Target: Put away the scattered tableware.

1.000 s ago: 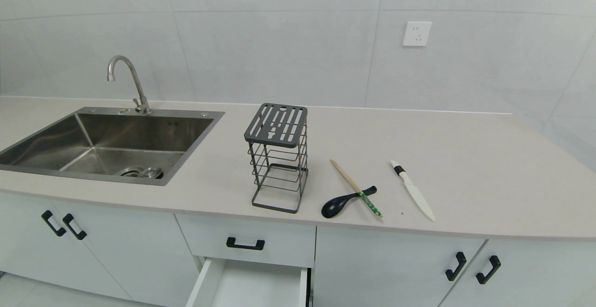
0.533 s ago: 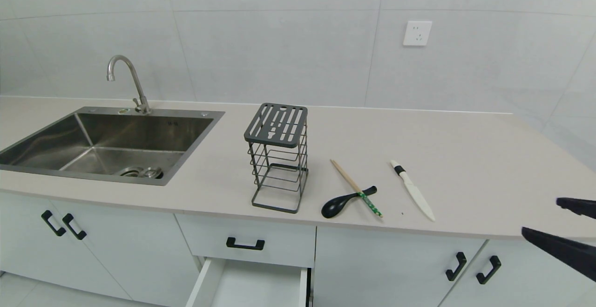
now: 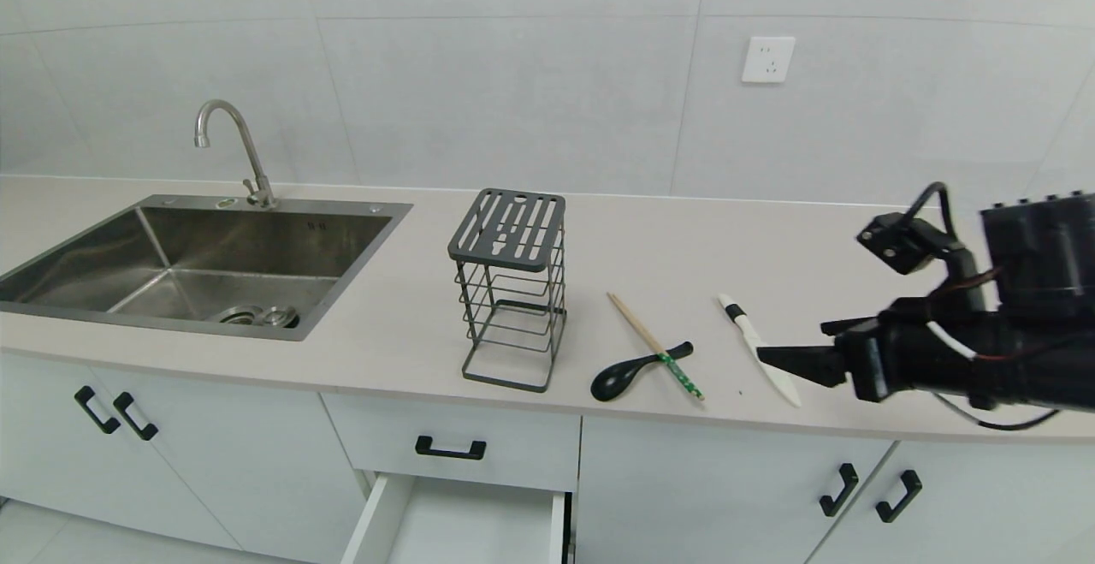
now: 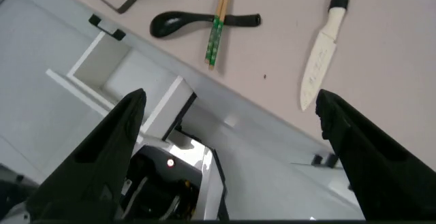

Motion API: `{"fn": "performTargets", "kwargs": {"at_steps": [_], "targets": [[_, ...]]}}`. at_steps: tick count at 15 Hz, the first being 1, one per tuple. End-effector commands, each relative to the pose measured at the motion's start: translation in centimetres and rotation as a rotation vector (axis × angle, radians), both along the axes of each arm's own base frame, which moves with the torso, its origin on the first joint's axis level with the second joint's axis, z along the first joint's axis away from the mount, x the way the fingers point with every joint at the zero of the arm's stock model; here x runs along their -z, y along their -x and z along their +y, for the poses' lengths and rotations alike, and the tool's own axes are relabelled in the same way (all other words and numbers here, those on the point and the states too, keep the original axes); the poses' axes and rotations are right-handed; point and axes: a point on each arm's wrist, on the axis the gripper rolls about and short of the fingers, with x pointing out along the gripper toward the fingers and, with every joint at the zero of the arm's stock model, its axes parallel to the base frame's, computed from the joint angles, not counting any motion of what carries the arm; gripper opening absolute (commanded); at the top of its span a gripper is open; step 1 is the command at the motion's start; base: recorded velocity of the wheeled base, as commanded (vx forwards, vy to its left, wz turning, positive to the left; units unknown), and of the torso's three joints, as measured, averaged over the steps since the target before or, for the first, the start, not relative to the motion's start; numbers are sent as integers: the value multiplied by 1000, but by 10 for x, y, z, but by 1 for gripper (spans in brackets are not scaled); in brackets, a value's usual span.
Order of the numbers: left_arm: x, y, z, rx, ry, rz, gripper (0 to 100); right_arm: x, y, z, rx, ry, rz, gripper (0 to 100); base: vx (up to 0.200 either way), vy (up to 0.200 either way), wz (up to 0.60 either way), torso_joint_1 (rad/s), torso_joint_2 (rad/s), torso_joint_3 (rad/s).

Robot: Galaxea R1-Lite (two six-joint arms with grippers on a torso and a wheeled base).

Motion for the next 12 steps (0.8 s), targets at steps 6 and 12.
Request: {"fn": "performTargets", "kwargs": {"at_steps": [6,12], "targets": [[0,0,0,0,3,1,100,72,-46,57,36,78,140,100,0,0,0,0,0,0],[0,0,0,-3,23,1,100,94,-56,73,47,128,136,100,0,0,0,0,0,0]]}}
